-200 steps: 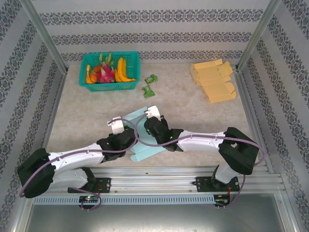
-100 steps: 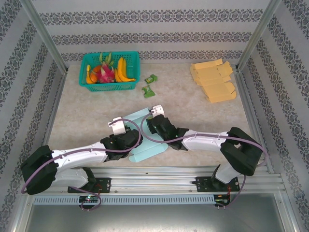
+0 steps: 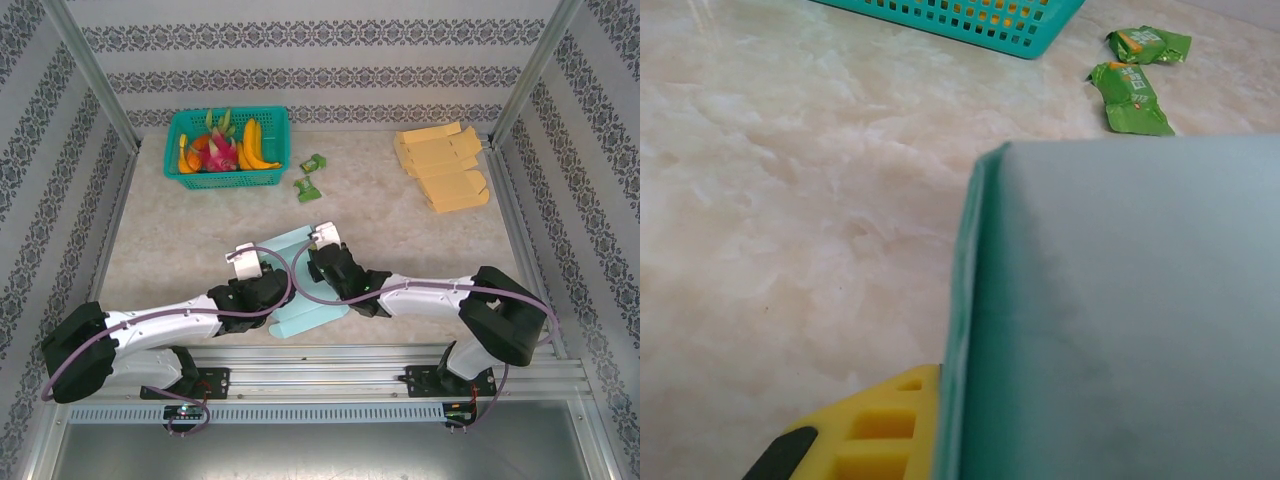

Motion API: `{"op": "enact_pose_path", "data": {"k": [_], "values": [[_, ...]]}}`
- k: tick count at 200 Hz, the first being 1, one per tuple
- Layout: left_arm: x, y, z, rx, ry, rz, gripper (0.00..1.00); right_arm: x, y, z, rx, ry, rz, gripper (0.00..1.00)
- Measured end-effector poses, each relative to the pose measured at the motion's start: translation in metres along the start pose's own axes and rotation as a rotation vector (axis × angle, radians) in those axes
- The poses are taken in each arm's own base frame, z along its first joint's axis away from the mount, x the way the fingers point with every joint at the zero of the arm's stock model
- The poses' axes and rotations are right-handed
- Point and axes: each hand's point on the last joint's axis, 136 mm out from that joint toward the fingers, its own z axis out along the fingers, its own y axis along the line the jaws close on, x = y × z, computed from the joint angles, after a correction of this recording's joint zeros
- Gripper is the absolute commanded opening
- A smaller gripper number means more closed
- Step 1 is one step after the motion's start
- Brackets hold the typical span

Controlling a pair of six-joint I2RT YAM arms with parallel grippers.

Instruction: Fold the paper box

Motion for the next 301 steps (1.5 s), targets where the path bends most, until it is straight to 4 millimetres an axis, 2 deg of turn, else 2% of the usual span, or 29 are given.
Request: {"op": "enact_pose_path", "data": {"k": [11,26,40,75,119,157,182,214,233,266,301], "values": [[0.000,0.000,0.000,0.000,0.000,0.000,0.00,0.000,0.000,-0.001,0.011,-0.005,-0.003,0.12],[0.000,0.000,0.000,-0.001,0.000,0.000,0.00,-0.001,0.000,-0.002,0.013,-0.011,0.001,0.29],[-0.001,0.002,0.000,-0.007,-0.006,0.002,0.00,-0.003,-0.003,-0.004,0.013,-0.021,0.021,0.40],[-0.002,0.003,0.004,-0.022,-0.018,0.003,0.00,-0.007,-0.004,-0.026,-0.054,-0.031,0.067,0.52],[0.000,0.009,0.022,-0.071,-0.015,0.041,0.00,-0.011,-0.012,-0.068,-0.144,-0.054,0.128,0.56],[-0.001,-0.002,0.032,-0.016,0.003,0.096,0.00,-0.007,-0.033,-0.105,-0.158,-0.050,0.166,0.58],[-0.003,-0.010,0.037,0.025,0.019,0.157,0.00,-0.011,-0.050,-0.133,-0.159,-0.087,0.211,0.66],[0.000,-0.029,0.037,0.127,0.072,0.288,0.00,-0.021,-0.078,-0.172,-0.154,-0.166,0.287,0.74],[-0.008,-0.049,0.033,0.191,0.087,0.342,0.00,-0.023,-0.096,-0.190,-0.127,-0.212,0.309,0.78],[-0.028,-0.087,0.026,0.282,0.091,0.419,0.00,-0.027,-0.125,-0.206,-0.025,-0.263,0.308,0.78],[-0.027,-0.112,0.027,0.325,0.160,0.590,0.00,-0.025,-0.133,-0.208,0.009,-0.289,0.295,0.78]]}}
